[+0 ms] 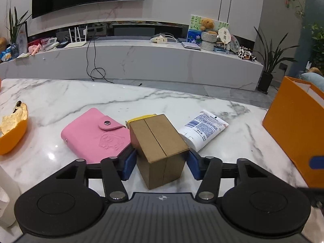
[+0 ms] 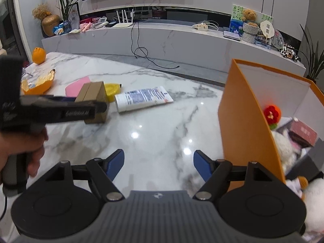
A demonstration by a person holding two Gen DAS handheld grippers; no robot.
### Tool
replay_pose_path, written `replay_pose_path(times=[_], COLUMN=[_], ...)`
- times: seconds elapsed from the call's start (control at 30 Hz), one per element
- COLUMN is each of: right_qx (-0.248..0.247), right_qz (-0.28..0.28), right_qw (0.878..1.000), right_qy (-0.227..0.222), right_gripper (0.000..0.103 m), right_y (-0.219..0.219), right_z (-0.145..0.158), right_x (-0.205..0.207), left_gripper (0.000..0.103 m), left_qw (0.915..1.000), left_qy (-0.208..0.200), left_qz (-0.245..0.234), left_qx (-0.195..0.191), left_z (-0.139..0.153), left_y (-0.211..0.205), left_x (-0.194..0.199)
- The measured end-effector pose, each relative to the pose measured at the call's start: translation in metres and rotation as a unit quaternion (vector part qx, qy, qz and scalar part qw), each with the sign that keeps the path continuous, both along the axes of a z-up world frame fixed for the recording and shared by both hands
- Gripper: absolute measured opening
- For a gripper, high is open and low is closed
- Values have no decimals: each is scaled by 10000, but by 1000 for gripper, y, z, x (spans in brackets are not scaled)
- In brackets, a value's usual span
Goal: Organize objects
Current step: 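Grasp the cardboard box with the left tool while the right tool grasps the Vaseline tube, then lift the cardboard box with the left tool while the right tool lifts the tube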
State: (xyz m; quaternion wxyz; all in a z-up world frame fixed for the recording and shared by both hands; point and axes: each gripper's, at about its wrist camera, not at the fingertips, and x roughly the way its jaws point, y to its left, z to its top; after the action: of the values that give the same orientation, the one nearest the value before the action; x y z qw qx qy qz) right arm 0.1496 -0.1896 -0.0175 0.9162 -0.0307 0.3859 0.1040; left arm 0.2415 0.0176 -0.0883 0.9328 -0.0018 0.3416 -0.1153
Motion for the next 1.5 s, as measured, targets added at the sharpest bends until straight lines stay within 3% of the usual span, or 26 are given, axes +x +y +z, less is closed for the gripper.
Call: replay_pose_path(times=[0.17, 0.3, 0.57, 0.73, 0.87, 1.0, 1.1, 1.27, 1.5], right_qx=[23, -54, 304, 800, 1034, 1072, 888, 344, 220], right_qz=[13, -14, -717, -1510, -2243, -2551, -2555, -2148, -1731], right_qw=[10000, 10000, 9965, 9839, 9652, 9557, 9570, 9717, 9815], right_qy=[-2, -13, 289, 533, 857, 1001, 1048, 923, 794], right_gripper=[77, 77, 77, 76, 76, 75, 74, 51, 48], right_y=[15, 30, 52, 62, 68, 79, 91, 105, 91], right_z=[1, 0, -8, -13, -25, -33, -38, -39, -42], right_x=[17, 32, 81, 109, 134, 150, 159, 157, 129], left_gripper=[53, 52, 52, 52, 52, 52, 52, 52, 53], left_qw=[9998, 9995, 9997, 9992, 9990, 9988, 9988, 9986, 9985], left_qy=[50, 105, 159, 321, 394, 410, 414, 429, 429], left_qz=[-102, -155, -169, -137, -160, -205, -192, -241, -308], left_qx=[-187, -269, -96, -173, -145, -143, -189, -178, -161], left_z=[2, 4, 7, 11, 10, 11, 12, 13, 10], left_y=[18, 33, 45, 53, 56, 58, 62, 64, 65], left_x=[-10, -19, -33, -36, -37, -38, -38, -39, -41])
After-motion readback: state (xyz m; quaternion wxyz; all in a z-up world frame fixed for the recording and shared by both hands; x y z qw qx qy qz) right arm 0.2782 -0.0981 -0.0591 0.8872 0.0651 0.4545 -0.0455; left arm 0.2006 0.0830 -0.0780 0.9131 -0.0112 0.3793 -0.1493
